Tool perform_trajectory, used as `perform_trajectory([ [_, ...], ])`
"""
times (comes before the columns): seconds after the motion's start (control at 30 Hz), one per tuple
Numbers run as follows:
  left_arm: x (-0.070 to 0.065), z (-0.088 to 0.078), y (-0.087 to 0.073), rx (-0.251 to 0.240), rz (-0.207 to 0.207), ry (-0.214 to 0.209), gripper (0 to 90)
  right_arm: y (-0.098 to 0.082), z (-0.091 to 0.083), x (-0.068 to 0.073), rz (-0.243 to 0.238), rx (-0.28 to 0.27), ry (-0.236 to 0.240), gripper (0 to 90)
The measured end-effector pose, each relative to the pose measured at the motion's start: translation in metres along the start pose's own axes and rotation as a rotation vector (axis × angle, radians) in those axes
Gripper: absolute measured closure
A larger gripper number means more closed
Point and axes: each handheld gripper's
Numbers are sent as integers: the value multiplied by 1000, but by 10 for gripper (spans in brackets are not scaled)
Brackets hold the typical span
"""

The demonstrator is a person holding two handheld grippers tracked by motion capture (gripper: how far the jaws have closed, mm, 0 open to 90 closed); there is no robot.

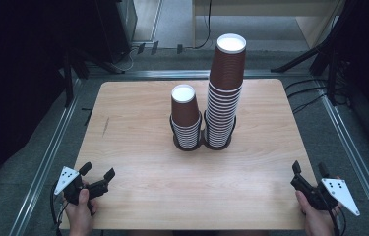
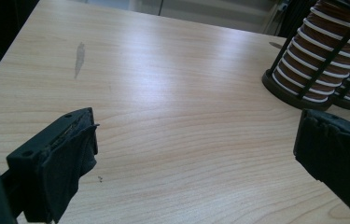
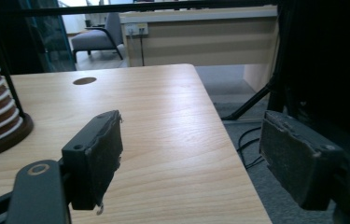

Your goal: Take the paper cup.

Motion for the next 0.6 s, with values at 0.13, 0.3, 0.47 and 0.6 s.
perform_trajectory([
  [0.13,-1,4,-1,16,3,-9,0,7,-2,2,-5,11,11,187],
  [0.3,-1,3,-2,10,-2,-13,0,25,-4,10,-20,-7,22,175],
  [0.47,-1,3,-3,4,-9,15,0,41,-3,23,-46,-20,53,166],
  [0.6,-2,2,-3,1,1,31,0,49,-2,31,-60,-24,67,162],
])
Point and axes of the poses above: each handheld gripper's, and its own axes: z roughly forward along the jaws, y roughly out of its top, x roughly to its left, and after that the axes turned 5 degrees about z, right-handed
